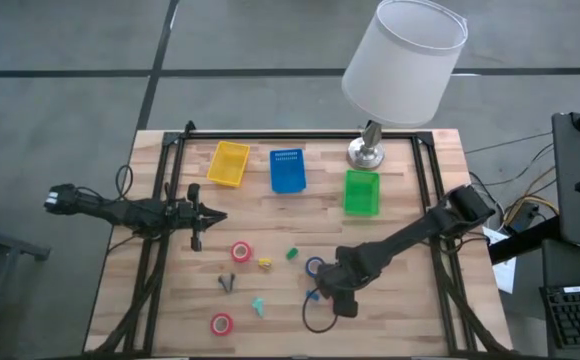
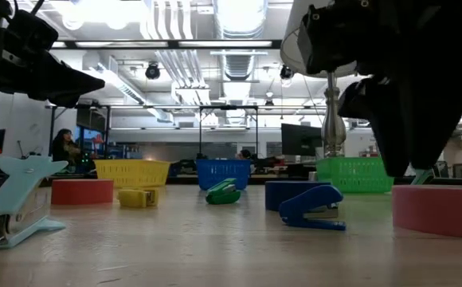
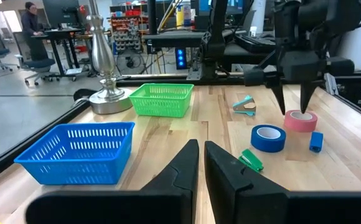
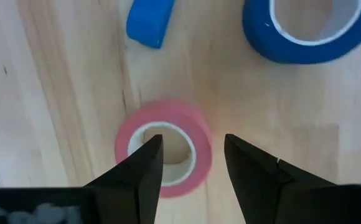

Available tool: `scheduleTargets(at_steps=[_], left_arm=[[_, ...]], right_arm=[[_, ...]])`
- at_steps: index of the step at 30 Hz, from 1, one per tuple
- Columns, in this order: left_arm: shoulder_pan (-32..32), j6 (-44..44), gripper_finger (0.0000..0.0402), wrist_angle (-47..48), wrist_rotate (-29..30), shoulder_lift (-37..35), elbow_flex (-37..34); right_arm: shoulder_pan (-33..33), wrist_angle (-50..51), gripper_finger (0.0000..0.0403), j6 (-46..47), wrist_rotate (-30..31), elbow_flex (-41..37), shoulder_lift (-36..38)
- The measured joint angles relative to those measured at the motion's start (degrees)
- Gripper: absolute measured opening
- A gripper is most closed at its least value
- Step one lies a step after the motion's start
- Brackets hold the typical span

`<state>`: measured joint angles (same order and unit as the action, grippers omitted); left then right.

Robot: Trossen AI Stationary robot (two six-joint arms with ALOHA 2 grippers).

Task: Pick and place Stapler, Stapler remover, tape
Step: Put the pink tape into the green bin

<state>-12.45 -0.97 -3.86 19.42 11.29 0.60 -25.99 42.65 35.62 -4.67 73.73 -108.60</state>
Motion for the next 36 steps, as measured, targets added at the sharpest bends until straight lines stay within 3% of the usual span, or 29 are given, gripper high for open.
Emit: scheduleTargets(at_steps=[12,22,28,36], left_arm=[[0.0,1.1,0.003,-0.2,0.0,0.0,0.0],[0.0,1.1,0.003,-0.1,0.0,0.2,0.0],[0.0,1.1,0.003,0.0,0.0,0.2,0.0],[0.0,1.2,0.003,0.0,0.0,0.2,0.0]], right_arm=[[-0.2,-0.2,0.0141,0.8,-0.7,1.6,-4.8],[0.7,0.6,0.0032,2.1,-2.0,1.9,-4.2],[1.5,0.7,0.0033,3.7,-3.3,1.9,-2.7],[3.6,7.7,0.0035,5.3,-0.2,2.1,6.0]])
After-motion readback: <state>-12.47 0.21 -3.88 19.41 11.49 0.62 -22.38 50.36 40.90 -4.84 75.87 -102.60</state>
